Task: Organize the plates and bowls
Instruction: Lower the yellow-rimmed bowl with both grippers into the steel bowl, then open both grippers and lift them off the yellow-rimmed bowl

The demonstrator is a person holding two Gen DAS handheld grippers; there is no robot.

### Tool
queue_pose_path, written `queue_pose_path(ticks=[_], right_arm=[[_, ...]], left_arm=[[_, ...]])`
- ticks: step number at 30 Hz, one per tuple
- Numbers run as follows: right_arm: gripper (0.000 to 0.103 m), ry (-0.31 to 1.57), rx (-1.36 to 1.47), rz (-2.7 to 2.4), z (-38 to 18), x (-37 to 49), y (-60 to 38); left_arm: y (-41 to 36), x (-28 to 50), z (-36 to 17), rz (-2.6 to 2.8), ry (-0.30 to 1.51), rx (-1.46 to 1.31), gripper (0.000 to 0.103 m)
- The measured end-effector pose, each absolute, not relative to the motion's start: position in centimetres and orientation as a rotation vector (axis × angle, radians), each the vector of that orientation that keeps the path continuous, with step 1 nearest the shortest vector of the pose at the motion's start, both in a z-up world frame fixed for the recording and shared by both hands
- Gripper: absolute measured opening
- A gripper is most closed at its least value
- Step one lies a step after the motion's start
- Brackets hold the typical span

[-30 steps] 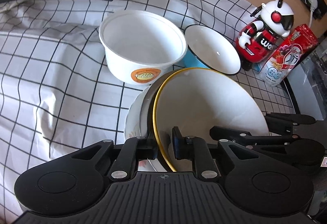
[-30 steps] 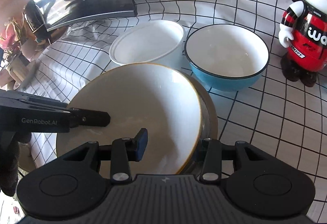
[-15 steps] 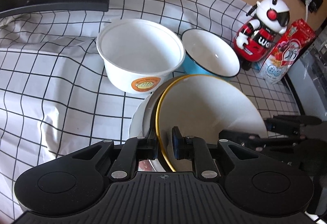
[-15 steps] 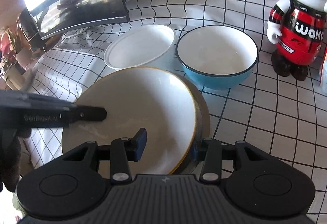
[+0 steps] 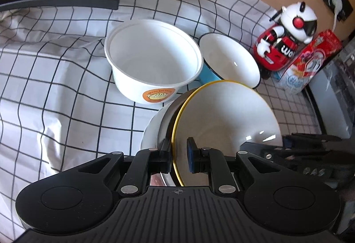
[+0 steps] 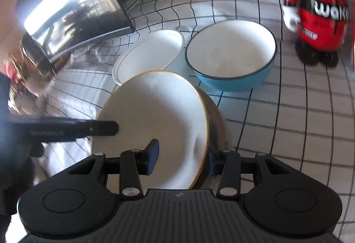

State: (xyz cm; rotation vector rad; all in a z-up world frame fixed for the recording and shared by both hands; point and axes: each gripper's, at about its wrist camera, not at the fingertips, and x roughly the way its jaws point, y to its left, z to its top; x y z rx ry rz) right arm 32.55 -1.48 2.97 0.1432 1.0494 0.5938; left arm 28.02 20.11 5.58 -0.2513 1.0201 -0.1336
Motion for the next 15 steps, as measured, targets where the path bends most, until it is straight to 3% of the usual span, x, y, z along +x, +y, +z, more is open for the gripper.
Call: queue_pose_path(ticks=[15], right_arm=[[0.046, 0.919, -0.122, 0.581, 7.0, 31.6, -1.9]], left_arm=[[21.3, 27.2, 7.1, -0.135, 0.935, -0.275, 0.017]])
